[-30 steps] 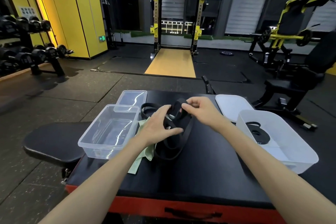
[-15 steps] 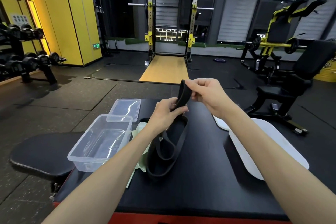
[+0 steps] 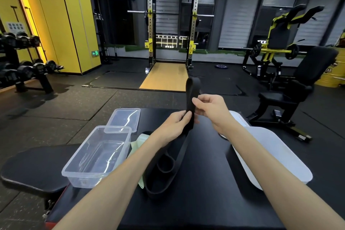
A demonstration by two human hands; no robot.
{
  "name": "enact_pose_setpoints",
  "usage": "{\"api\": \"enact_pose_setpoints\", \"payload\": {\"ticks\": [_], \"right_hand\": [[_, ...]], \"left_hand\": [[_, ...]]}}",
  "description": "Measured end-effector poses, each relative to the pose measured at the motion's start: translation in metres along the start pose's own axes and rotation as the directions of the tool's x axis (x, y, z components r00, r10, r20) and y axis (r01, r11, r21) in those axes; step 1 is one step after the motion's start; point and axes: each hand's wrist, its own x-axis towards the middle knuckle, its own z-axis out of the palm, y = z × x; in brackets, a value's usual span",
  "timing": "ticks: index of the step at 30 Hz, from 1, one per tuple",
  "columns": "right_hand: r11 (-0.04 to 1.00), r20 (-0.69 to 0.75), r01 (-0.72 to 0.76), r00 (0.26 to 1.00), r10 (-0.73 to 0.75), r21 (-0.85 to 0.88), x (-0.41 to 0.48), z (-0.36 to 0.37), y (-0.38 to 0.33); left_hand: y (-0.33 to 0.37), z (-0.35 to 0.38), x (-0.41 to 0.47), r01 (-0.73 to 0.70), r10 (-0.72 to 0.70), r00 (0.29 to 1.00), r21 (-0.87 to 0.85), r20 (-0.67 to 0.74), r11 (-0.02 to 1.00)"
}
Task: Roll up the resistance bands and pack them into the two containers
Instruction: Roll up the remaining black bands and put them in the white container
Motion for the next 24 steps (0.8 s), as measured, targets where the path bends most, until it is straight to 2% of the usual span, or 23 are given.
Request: {"api": "enact_pose_setpoints", "payload": {"ticks": [4, 7, 9, 12, 15, 18, 20, 24], "right_hand": [[1.0, -0.075, -0.003, 0.997, 0.004, 0.01, 0.011, -0.009, -0.006], [0.997, -0.114, 0.008, 0.993, 0.001, 0.078, 0.017, -0.006, -0.011], [0.999, -0.042, 0.004, 0.999, -0.002, 0.052, 0.018, -0.006, -0.01], [0.995, 0.061, 0.029, 0.998, -0.023, -0.094, 0.014, -0.007, 0.002], [0.997, -0.031, 0.017, 0.999, -0.019, -0.079, 0.011, -0.007, 0.007], [0.998, -0.083, -0.054, 0.995, 0.051, -0.026, 0.011, -0.009, 0.001], [0.998, -0.085, -0.049, 0.995, 0.046, -0.034, 0.013, -0.011, -0.002], [0.999, -0.133, 0.001, 0.991, 0.003, 0.032, 0.017, -0.018, -0.012]], "left_hand": [[-0.006, 0.004, -0.001, -0.007, 0.001, 0.997, 0.081, 0.074, 0.997], [0.003, 0.01, 0.007, -0.061, 0.055, 0.997, 0.138, 0.045, 0.989], [0.01, 0.014, 0.012, -0.097, 0.097, 0.995, 0.128, 0.004, 0.987], [0.02, 0.017, 0.016, -0.125, 0.129, 0.991, 0.094, -0.046, 0.988], [0.024, 0.018, 0.015, -0.095, 0.096, 0.995, 0.028, -0.038, 0.995], [0.022, 0.018, 0.012, -0.039, 0.039, 0.998, 0.009, 0.051, 0.999], [0.015, 0.016, 0.011, -0.013, 0.007, 0.995, 0.058, 0.102, 0.998], [0.007, 0.014, 0.015, -0.027, -0.014, 0.988, 0.265, 0.151, 0.964]]}}
